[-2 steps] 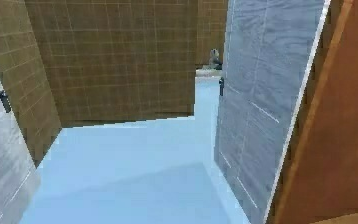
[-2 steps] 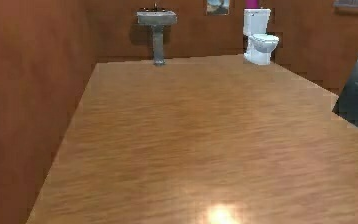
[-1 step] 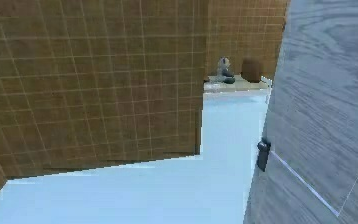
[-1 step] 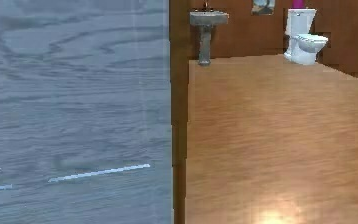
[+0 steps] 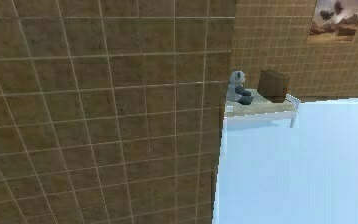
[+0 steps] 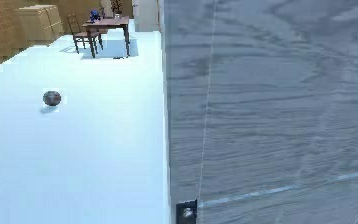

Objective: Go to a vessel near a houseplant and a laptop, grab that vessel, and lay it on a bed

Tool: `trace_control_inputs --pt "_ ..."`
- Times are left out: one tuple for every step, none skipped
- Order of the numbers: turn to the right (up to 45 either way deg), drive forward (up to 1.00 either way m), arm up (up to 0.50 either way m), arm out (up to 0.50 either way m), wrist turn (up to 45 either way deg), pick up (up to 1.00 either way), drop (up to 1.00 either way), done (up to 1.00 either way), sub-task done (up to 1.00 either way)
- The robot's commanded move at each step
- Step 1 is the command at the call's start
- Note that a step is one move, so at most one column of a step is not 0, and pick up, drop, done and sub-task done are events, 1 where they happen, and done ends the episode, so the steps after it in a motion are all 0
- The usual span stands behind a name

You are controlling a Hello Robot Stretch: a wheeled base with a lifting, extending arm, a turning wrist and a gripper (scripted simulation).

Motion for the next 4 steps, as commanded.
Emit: trace_control_inputs --pt "33.0 0.00 0.00 0.00 0.0 0.00 0.00 0.00 0.00" --pt "0.0 0.65 0.00 0.00 0.0 0.00 0.00 0.00 0.00" --pt "45.0 0.00 0.00 0.00 0.0 0.00 0.00 0.00 0.00" --pt "9.0 0.00 0.00 0.00 0.0 0.00 0.00 0.00 0.00"
